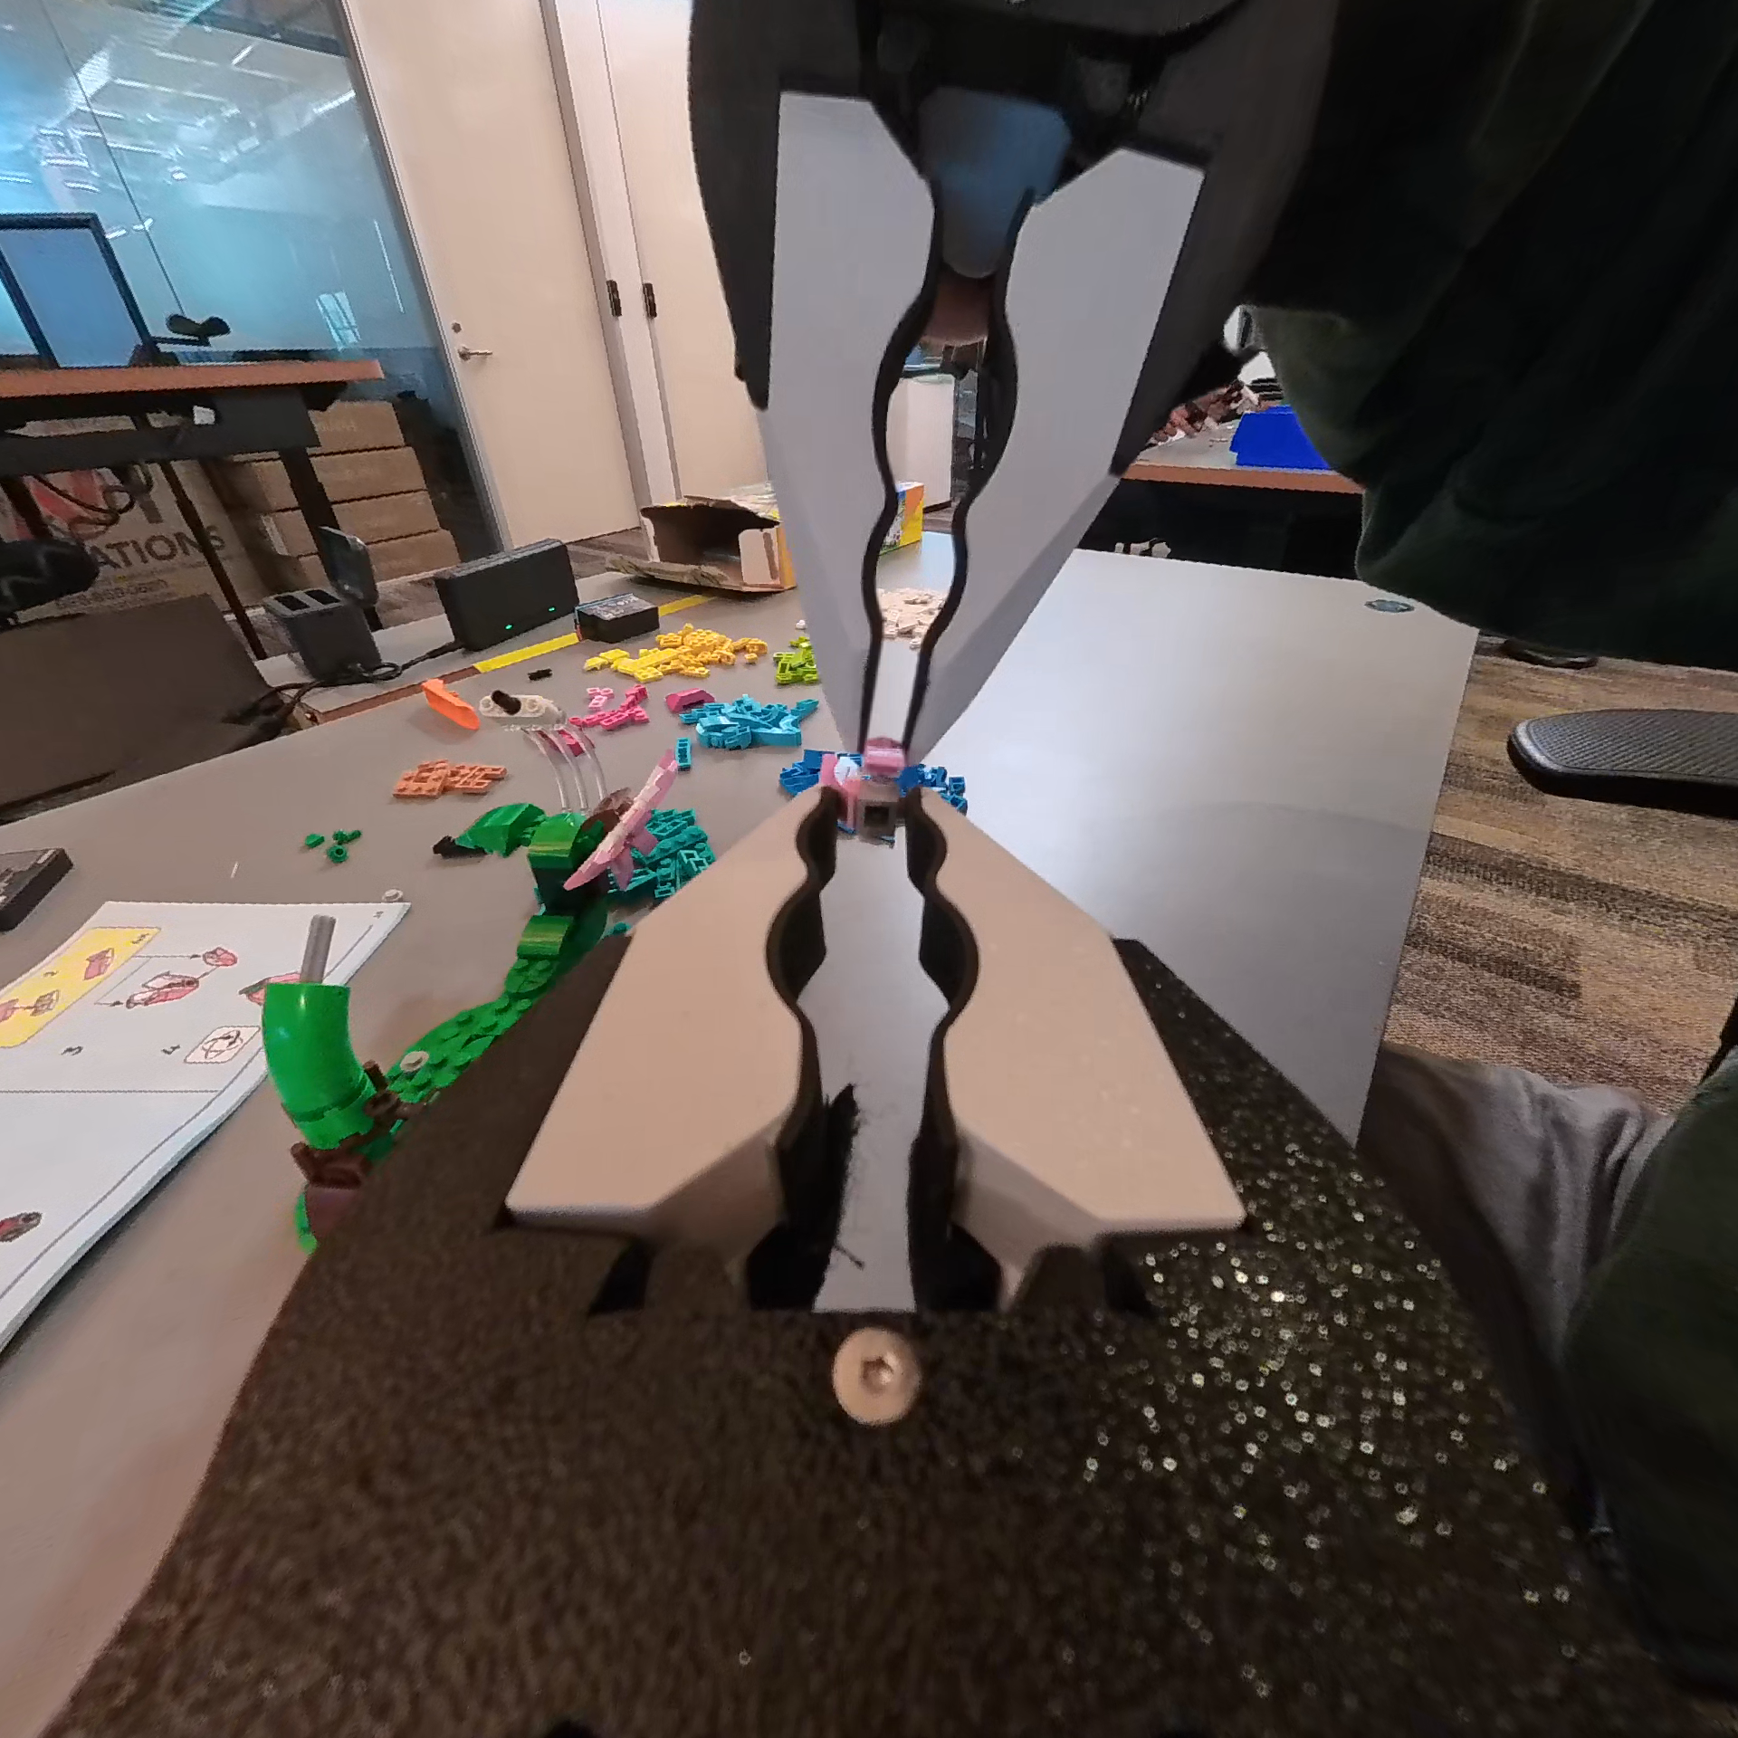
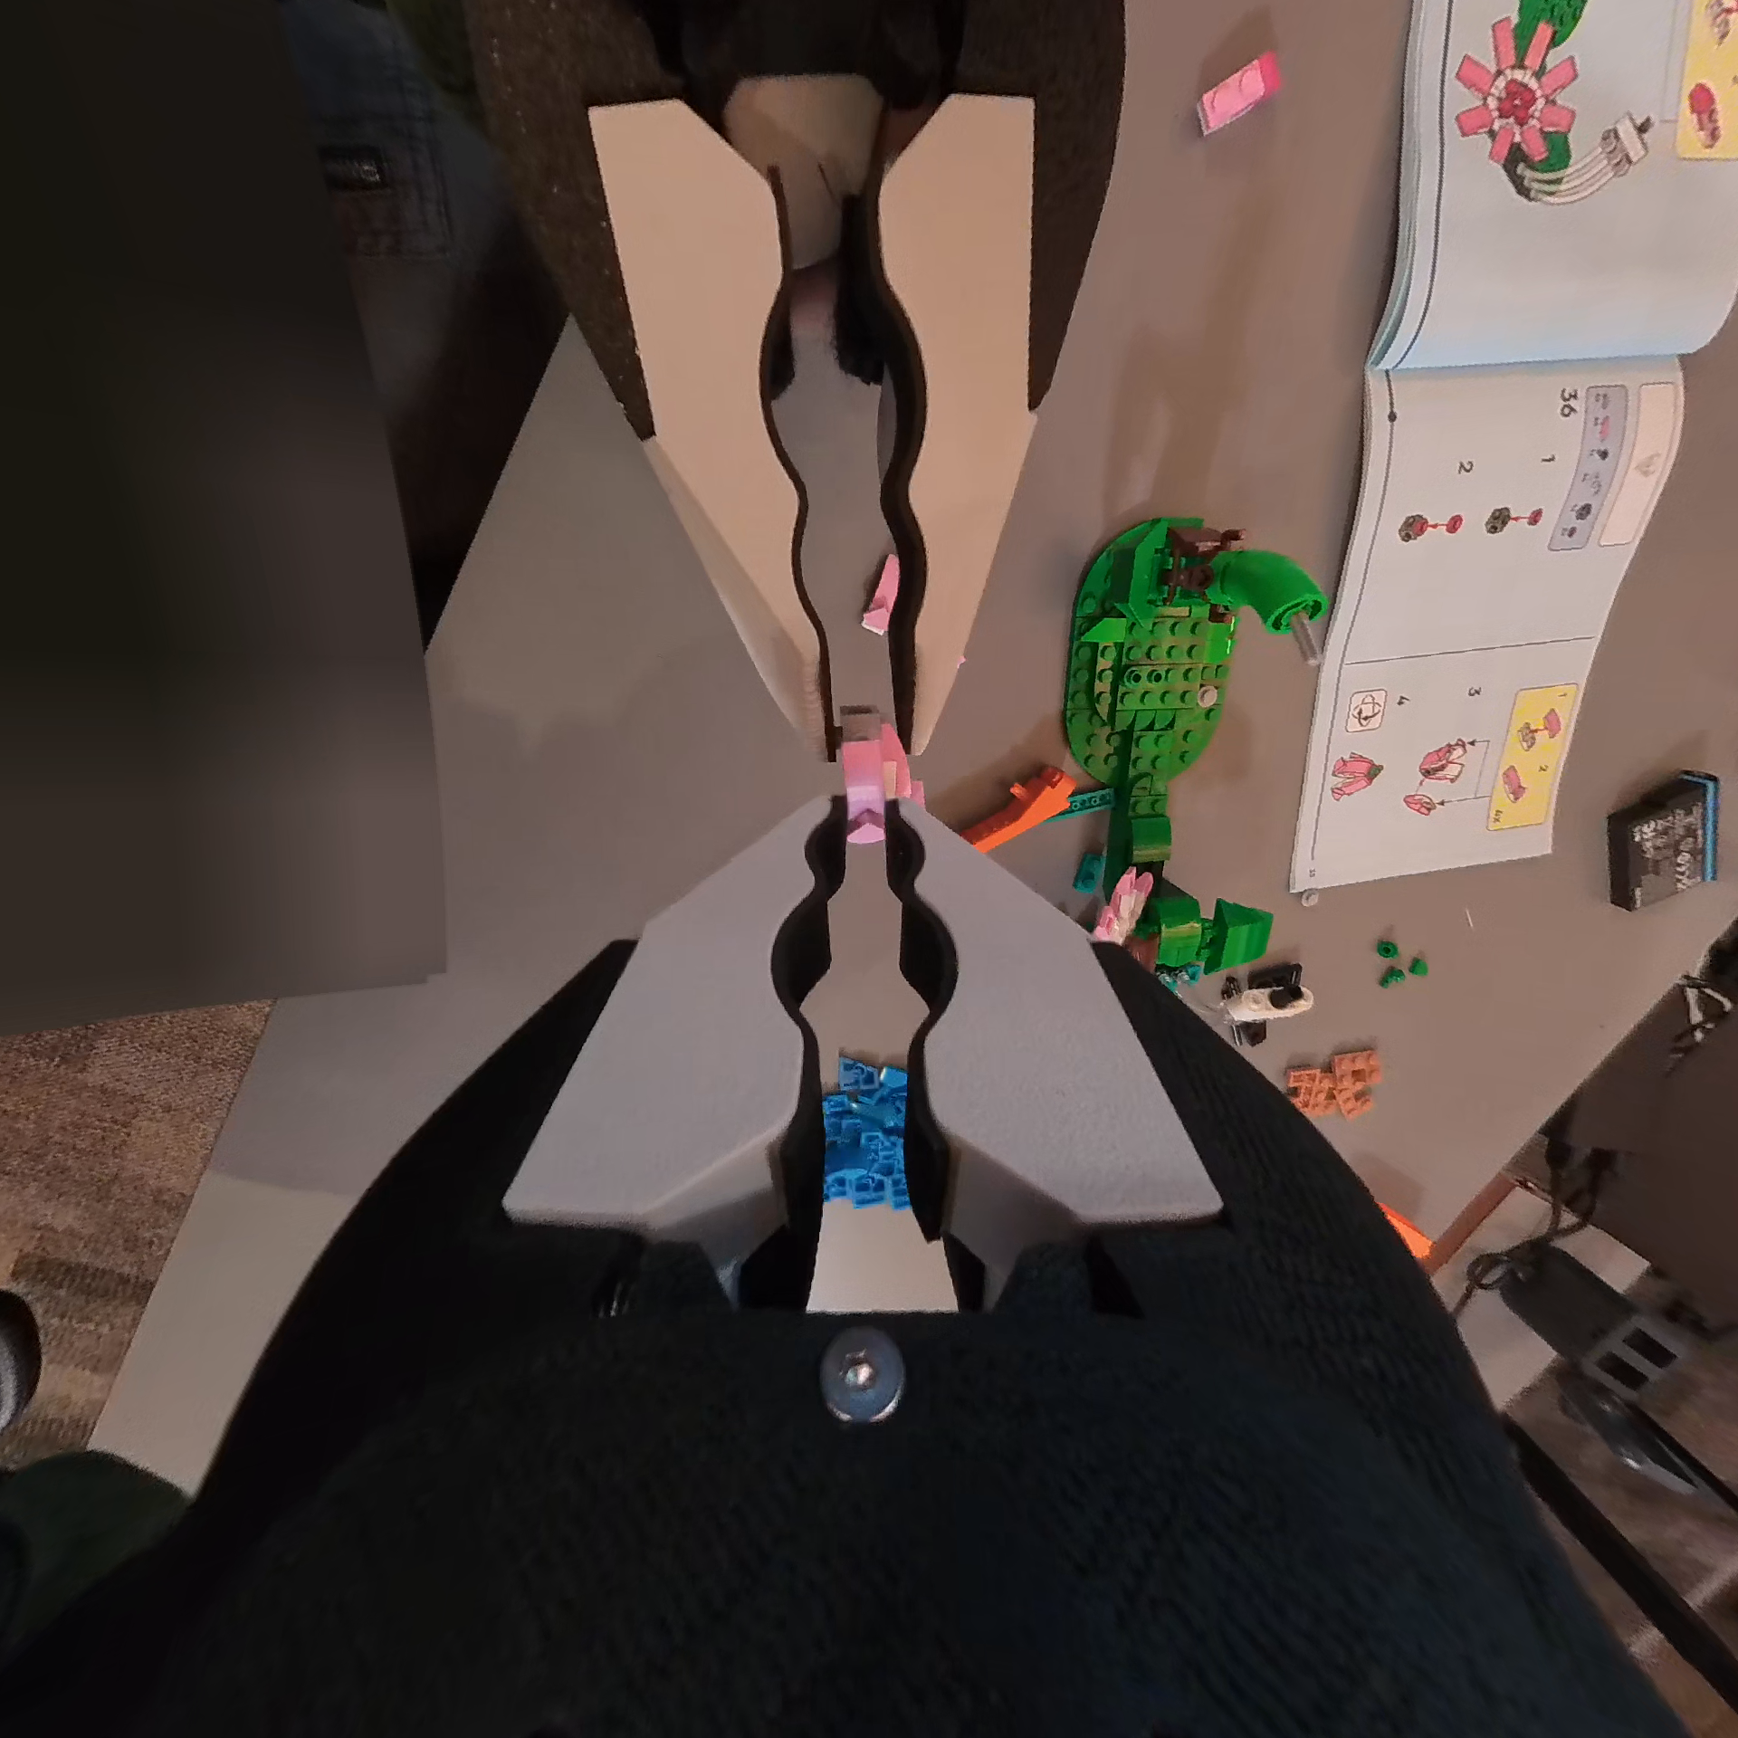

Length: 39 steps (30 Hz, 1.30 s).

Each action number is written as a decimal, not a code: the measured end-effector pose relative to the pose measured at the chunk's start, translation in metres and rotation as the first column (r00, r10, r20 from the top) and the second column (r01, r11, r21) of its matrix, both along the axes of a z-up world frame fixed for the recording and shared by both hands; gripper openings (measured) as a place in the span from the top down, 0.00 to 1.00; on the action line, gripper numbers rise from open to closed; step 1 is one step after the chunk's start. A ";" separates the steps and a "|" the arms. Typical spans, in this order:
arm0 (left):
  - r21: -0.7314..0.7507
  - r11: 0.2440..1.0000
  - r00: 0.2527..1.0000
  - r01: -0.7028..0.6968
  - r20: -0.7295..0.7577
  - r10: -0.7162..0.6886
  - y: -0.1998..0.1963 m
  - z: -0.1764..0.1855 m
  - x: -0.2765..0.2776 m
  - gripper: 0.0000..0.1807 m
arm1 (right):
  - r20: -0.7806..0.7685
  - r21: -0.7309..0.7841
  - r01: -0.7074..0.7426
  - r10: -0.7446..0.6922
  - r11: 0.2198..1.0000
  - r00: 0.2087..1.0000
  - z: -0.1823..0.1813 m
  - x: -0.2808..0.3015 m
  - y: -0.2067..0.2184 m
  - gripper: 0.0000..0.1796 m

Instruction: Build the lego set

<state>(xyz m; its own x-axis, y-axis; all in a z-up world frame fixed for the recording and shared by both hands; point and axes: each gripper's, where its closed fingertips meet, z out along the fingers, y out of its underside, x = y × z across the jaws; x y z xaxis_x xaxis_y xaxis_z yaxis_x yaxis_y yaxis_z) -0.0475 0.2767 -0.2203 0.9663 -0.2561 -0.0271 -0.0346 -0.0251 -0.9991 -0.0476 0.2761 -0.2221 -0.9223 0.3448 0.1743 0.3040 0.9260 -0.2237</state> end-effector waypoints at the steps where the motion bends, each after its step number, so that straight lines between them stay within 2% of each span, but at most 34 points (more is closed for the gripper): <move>1: 0.002 1.000 1.000 0.001 0.002 -0.001 0.000 0.000 0.000 0.93 | -0.001 0.004 0.002 -0.002 1.000 1.000 -0.001 0.000 0.000 0.96; 14: -0.031 0.999 0.999 -0.034 -0.015 0.033 0.001 -0.004 -0.007 0.93 | 0.004 -0.013 0.030 -0.030 0.999 1.000 -0.004 0.003 0.006 0.97; 17: -0.058 0.996 0.998 -0.065 -0.023 0.064 0.000 -0.008 -0.016 0.93 | 0.073 0.058 0.076 -0.080 0.995 0.994 -0.024 0.015 0.027 1.00; 21: -0.074 0.995 0.998 -0.066 -0.021 0.065 0.000 -0.012 -0.018 0.93 | 0.161 0.165 0.103 -0.129 0.981 0.979 -0.069 0.033 0.054 1.00; 24: -0.083 0.995 0.998 -0.064 -0.030 0.062 0.000 -0.015 -0.018 0.93 | 0.180 0.148 0.139 -0.165 0.979 0.970 -0.090 0.039 0.061 1.00; 28: -0.082 0.994 0.997 -0.067 -0.040 0.064 -0.001 -0.015 -0.018 0.93 | 0.121 0.067 0.246 -0.253 0.967 0.960 -0.090 0.042 0.074 1.00; 31: -0.076 0.995 0.997 -0.070 -0.036 0.067 -0.001 -0.013 -0.020 0.93 | 0.003 -0.067 0.398 -0.399 0.915 0.917 -0.074 0.040 0.097 1.00; 34: -0.070 0.995 0.997 -0.070 -0.025 0.068 0.000 -0.013 -0.020 0.93 | -0.112 -0.229 0.519 -0.553 0.823 0.826 -0.064 0.041 0.123 0.97; 37: -0.071 0.995 0.998 -0.064 -0.018 0.063 0.003 -0.017 -0.016 0.93 | -0.081 -0.377 0.587 -0.657 0.717 0.750 -0.072 0.045 0.129 0.93; 39: -0.080 0.995 0.998 -0.054 -0.019 0.053 0.005 -0.019 -0.013 0.93 | -0.066 -0.403 0.632 -0.710 0.662 0.701 -0.084 0.043 0.134 0.92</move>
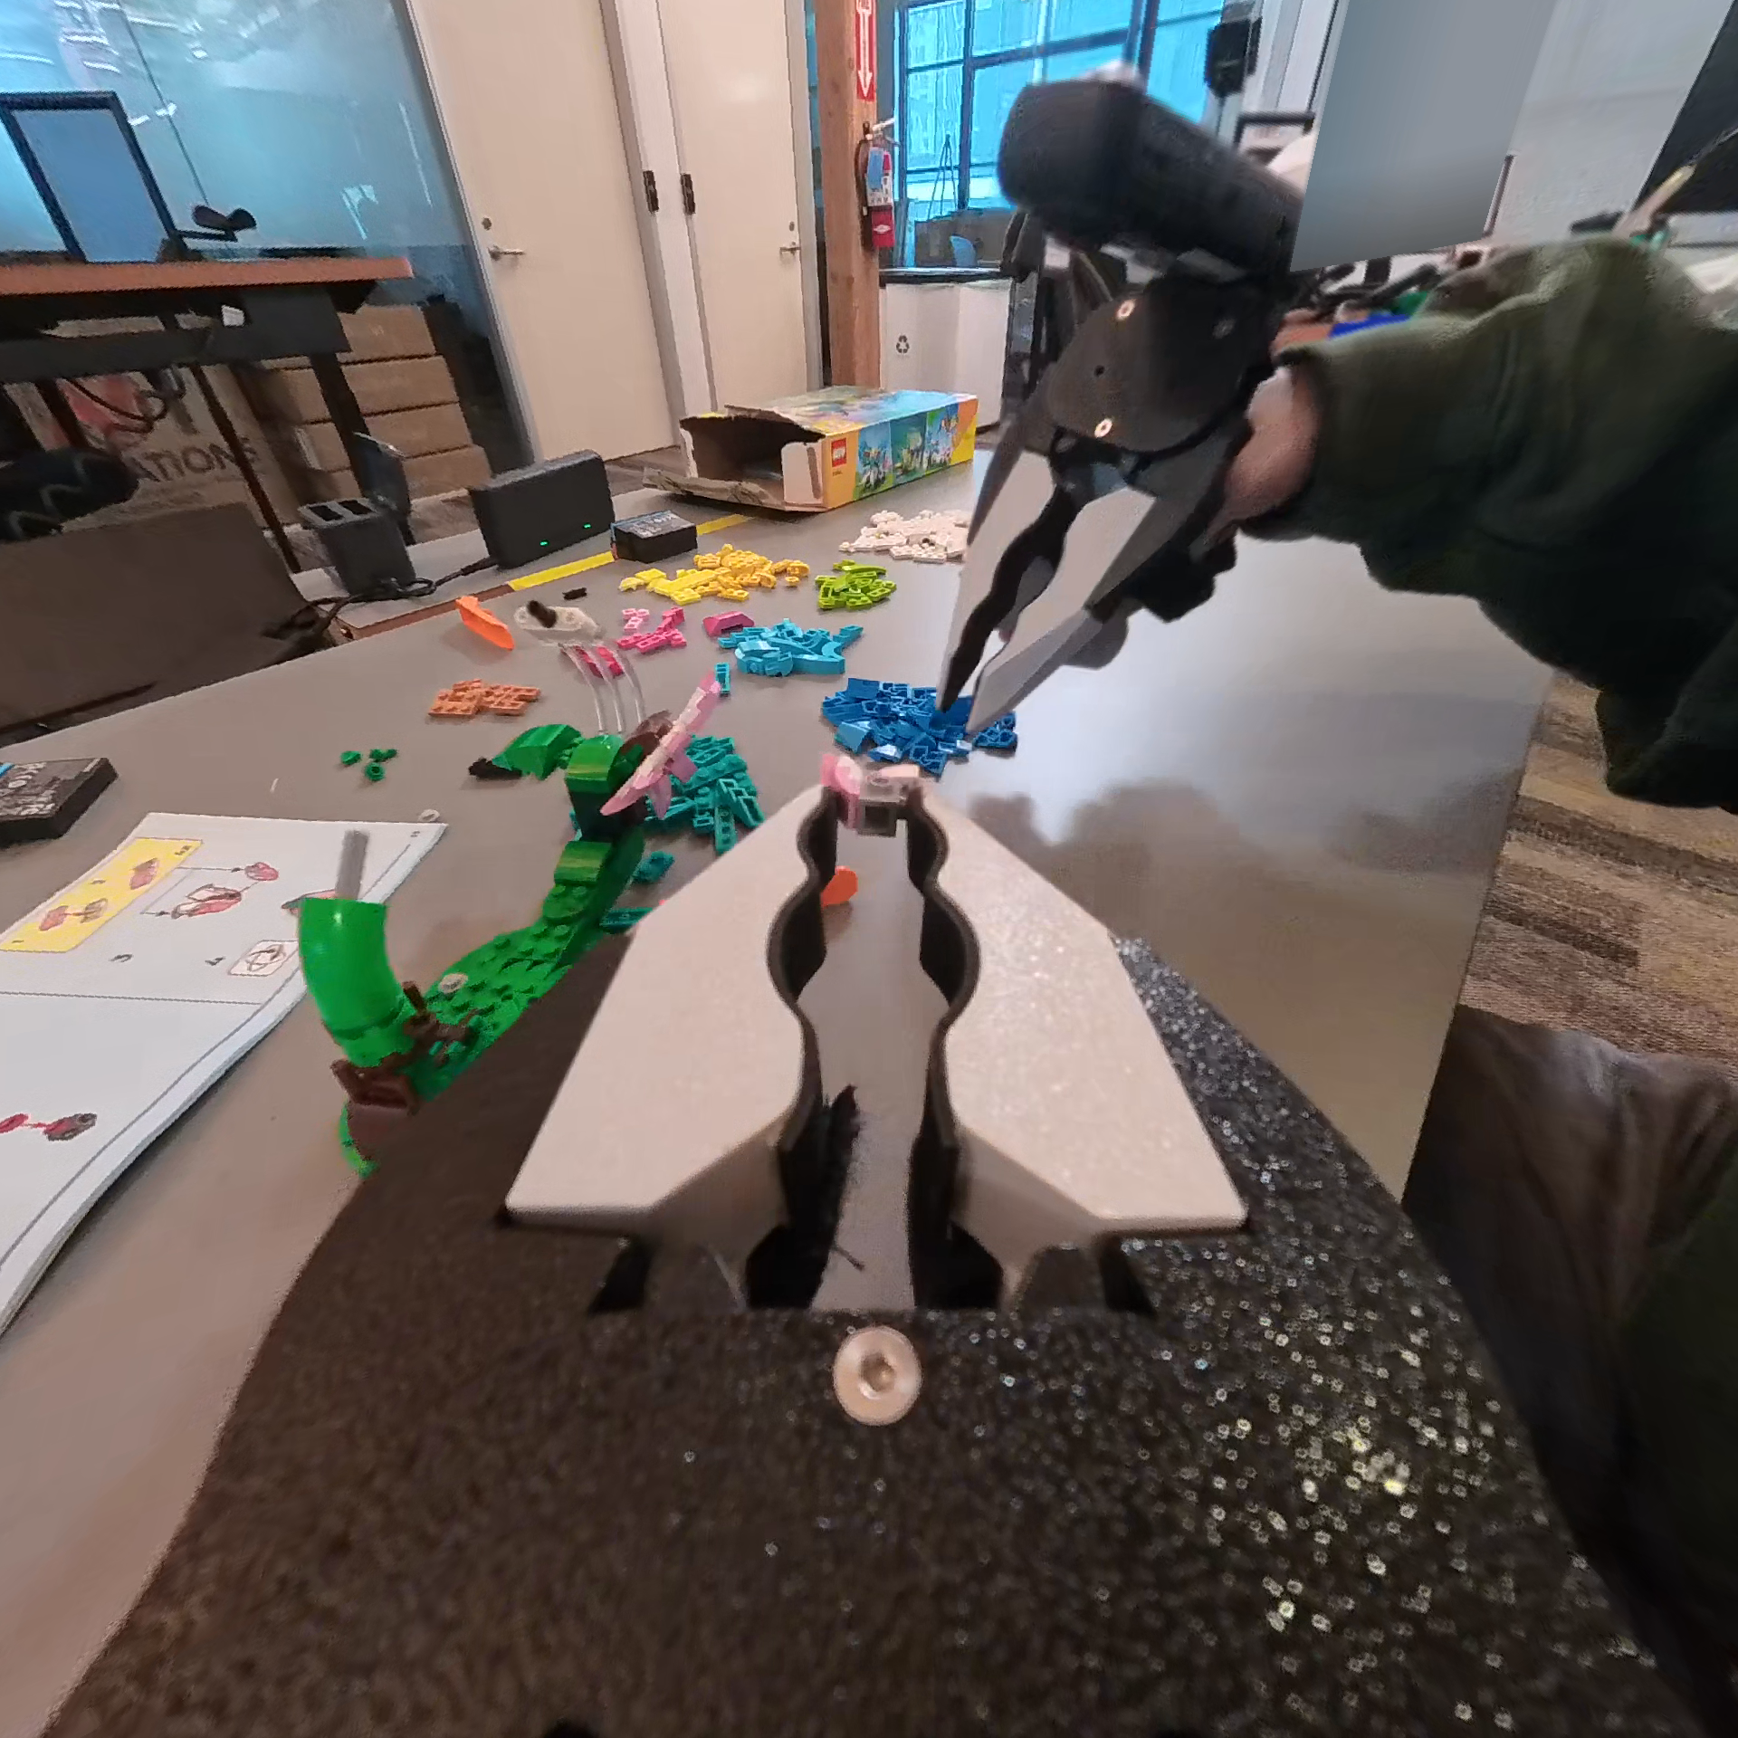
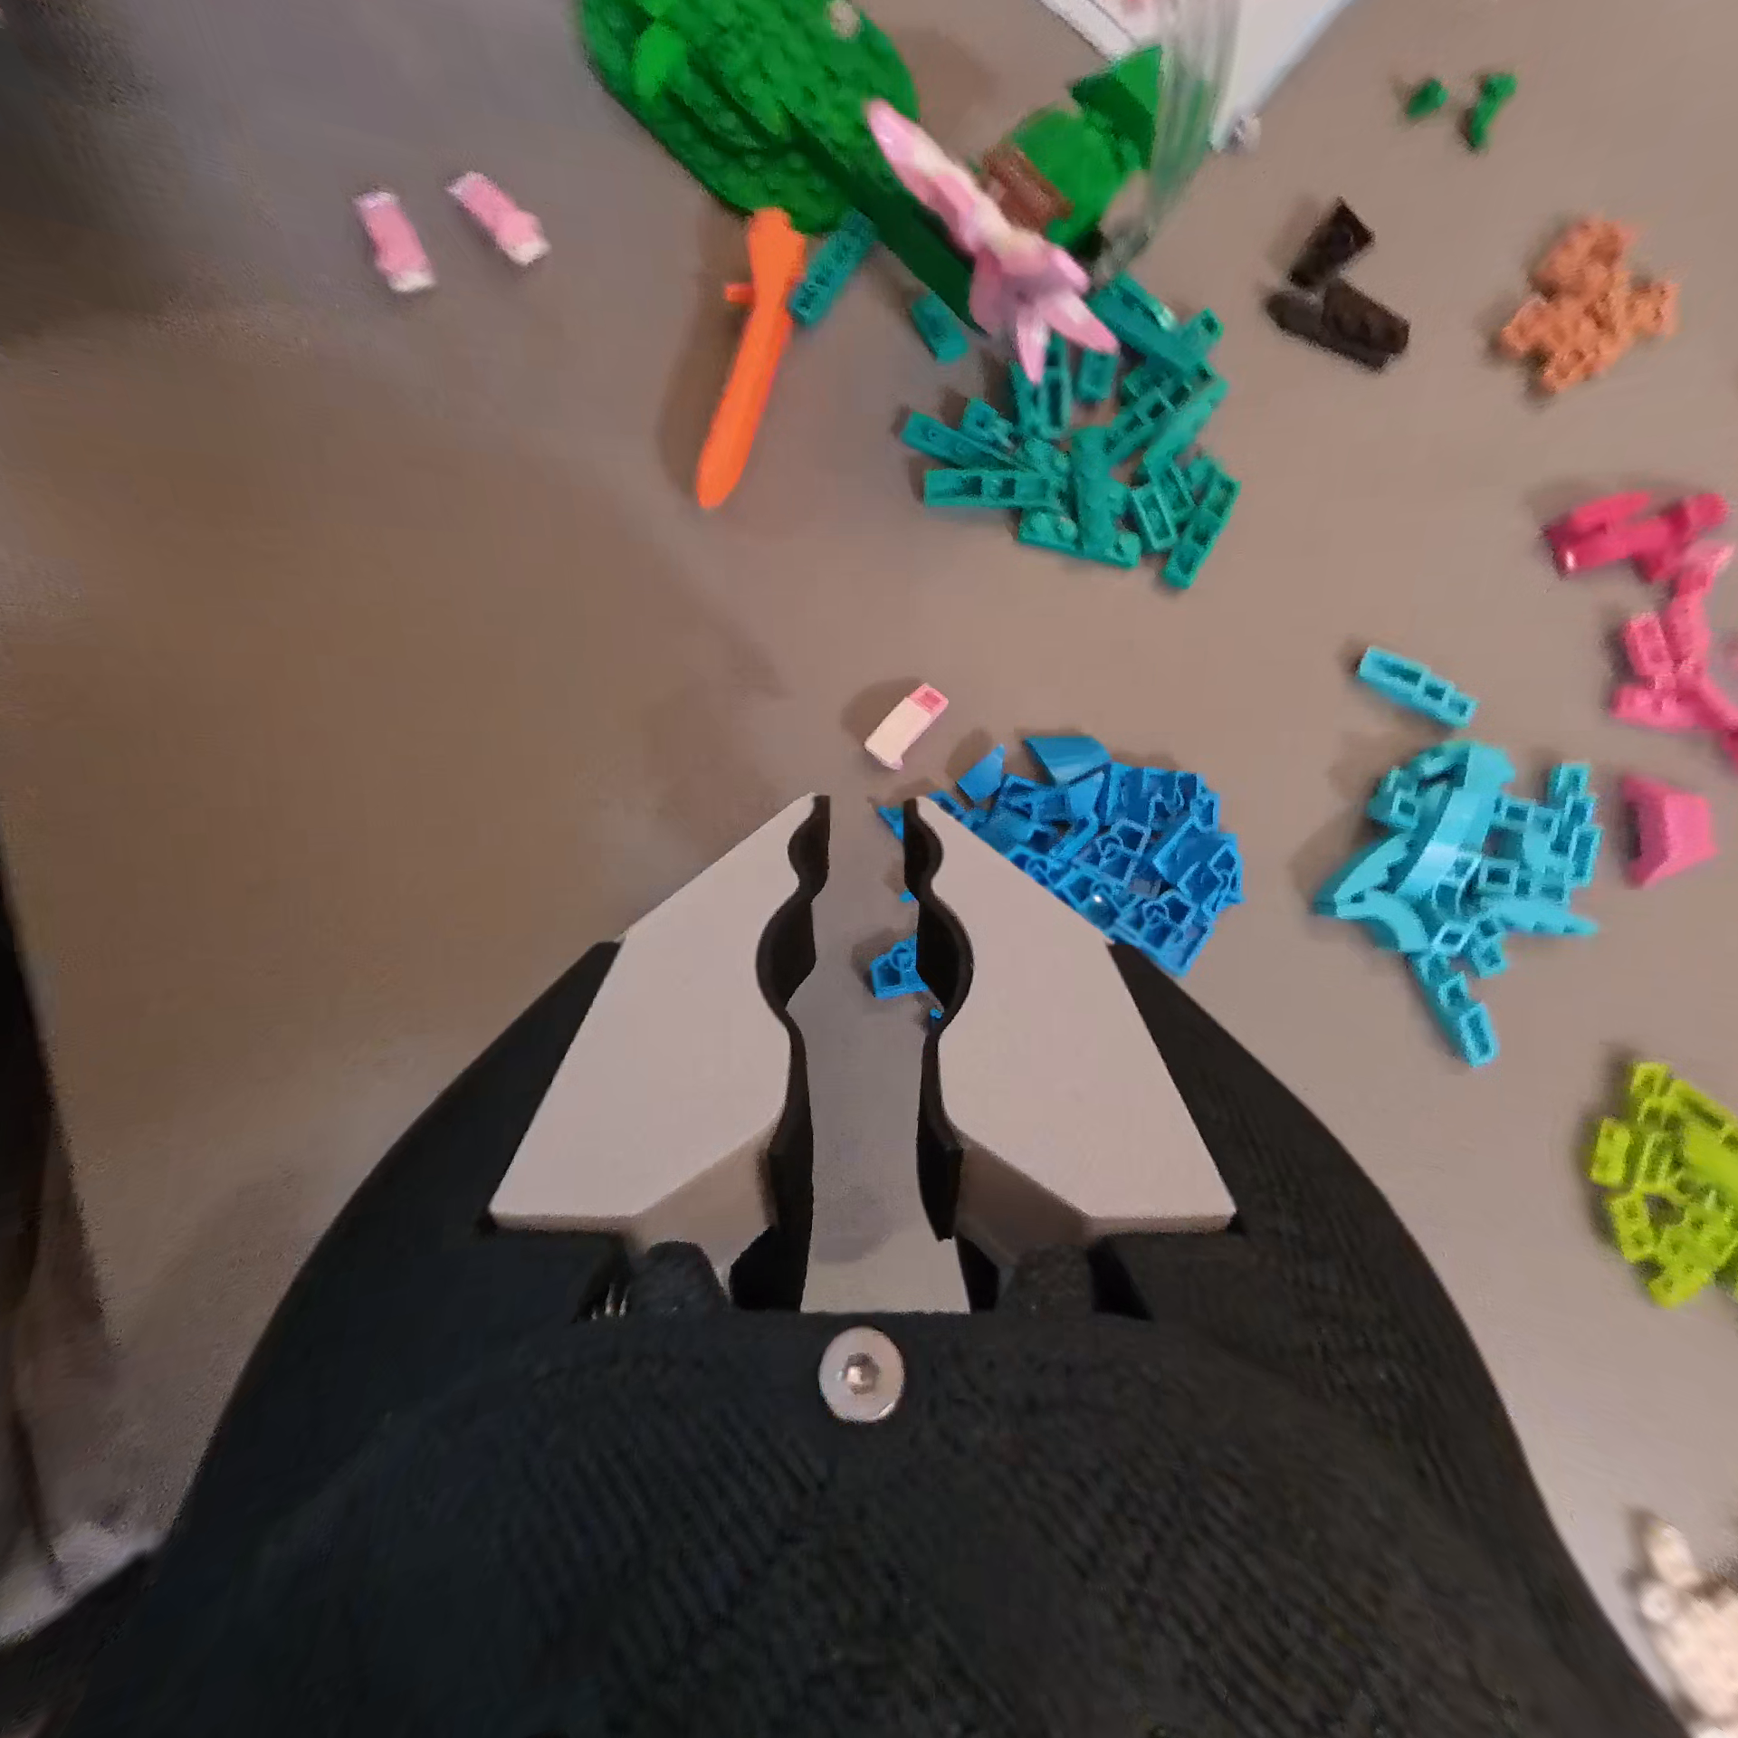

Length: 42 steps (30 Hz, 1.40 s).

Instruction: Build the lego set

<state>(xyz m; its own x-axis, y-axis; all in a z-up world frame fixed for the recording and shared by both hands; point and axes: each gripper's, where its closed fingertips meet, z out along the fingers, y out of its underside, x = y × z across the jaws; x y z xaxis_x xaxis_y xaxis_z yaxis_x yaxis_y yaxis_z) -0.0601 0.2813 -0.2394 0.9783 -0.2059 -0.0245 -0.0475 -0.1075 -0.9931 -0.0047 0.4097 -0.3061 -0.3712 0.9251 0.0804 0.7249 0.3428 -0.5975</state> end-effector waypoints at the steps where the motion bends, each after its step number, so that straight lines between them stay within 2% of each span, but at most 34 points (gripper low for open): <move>1: -0.003 1.000 1.000 0.003 -0.005 -0.003 0.001 -0.001 0.002 0.93 | -0.005 -0.011 0.034 -0.034 0.999 0.999 -0.005 -0.003 0.001 0.92; 6: -0.004 1.000 1.000 0.019 -0.016 -0.019 0.001 0.000 0.007 0.93 | -0.070 0.018 0.150 -0.148 0.989 0.986 -0.014 -0.021 0.003 0.90; 10: -0.007 1.000 1.000 0.024 -0.009 -0.024 0.001 -0.002 0.006 0.93 | -0.057 0.090 0.176 -0.171 0.980 0.984 -0.023 -0.025 0.007 0.89; 14: -0.007 1.000 1.000 0.028 -0.001 -0.028 0.000 -0.002 0.006 0.93 | -0.040 0.081 0.166 -0.164 0.983 0.986 -0.025 -0.026 0.003 0.92; 17: -0.011 1.000 1.000 0.027 0.000 -0.027 0.000 -0.002 0.005 0.93 | -0.050 0.122 0.106 -0.101 0.987 0.994 -0.023 -0.026 -0.003 0.94; 20: -0.014 1.000 1.000 0.024 0.009 -0.024 -0.001 -0.002 0.003 0.93 | -0.112 0.263 -0.065 0.098 0.963 0.989 -0.013 -0.028 -0.020 0.96; 21: -0.014 1.000 1.000 0.024 0.012 -0.023 -0.001 -0.002 0.002 0.93 | -0.120 0.372 -0.143 0.200 0.917 0.972 -0.010 -0.027 -0.024 0.96; 22: -0.014 1.000 1.000 0.023 0.014 -0.023 -0.002 -0.002 0.002 0.93 | -0.107 0.509 -0.216 0.310 0.833 0.945 -0.008 -0.027 -0.025 0.97; 23: -0.014 1.000 1.000 0.023 0.014 -0.023 -0.002 -0.002 0.002 0.93 | -0.061 0.654 -0.287 0.426 0.700 0.902 -0.005 -0.026 -0.026 0.97; 25: -0.016 1.000 1.000 0.025 0.013 -0.025 -0.001 -0.002 0.002 0.93 | 0.122 0.874 -0.373 0.604 0.310 0.788 -0.001 -0.026 -0.024 0.97; 27: -0.016 0.999 0.999 0.031 0.014 -0.030 -0.001 -0.002 0.004 0.93 | 0.353 0.917 -0.382 0.685 -0.116 0.638 0.001 -0.026 -0.027 0.97; 28: -0.018 0.999 0.999 0.033 0.014 -0.033 -0.001 -0.003 0.005 0.93 | 0.457 0.884 -0.368 0.692 -0.286 0.559 -0.002 -0.025 -0.031 0.97; 29: -0.020 0.999 0.999 0.036 0.012 -0.036 0.000 -0.003 0.006 0.93 | 0.541 0.840 -0.359 0.687 -0.407 0.486 -0.007 -0.022 -0.034 0.97; 30: -0.021 0.999 0.999 0.039 0.011 -0.038 0.000 -0.003 0.007 0.93 | 0.603 0.797 -0.362 0.680 -0.484 0.417 -0.013 -0.018 -0.036 0.97; 33: -0.020 0.999 0.999 0.043 0.009 -0.043 0.000 -0.003 0.008 0.93 | 0.694 0.715 -0.367 0.669 -0.596 0.265 -0.022 -0.008 -0.043 0.97; 35: -0.019 0.999 0.999 0.046 0.011 -0.046 0.000 -0.002 0.009 0.93 | 0.709 0.688 -0.393 0.680 -0.610 0.186 -0.027 0.001 -0.049 0.97; 38: -0.019 0.999 0.999 0.048 0.009 -0.048 0.000 -0.001 0.009 0.93 | 0.688 0.689 -0.411 0.717 -0.597 0.113 -0.026 0.011 -0.065 0.96; 40: -0.019 0.999 0.999 0.050 0.012 -0.050 -0.001 -0.002 0.009 0.93 | 0.650 0.714 -0.429 0.751 -0.553 0.115 -0.023 0.015 -0.072 0.92; 42: -0.019 0.999 0.999 0.049 0.014 -0.049 -0.001 -0.001 0.008 0.93 | 0.576 0.765 -0.463 0.797 -0.447 0.183 -0.015 0.015 -0.074 0.86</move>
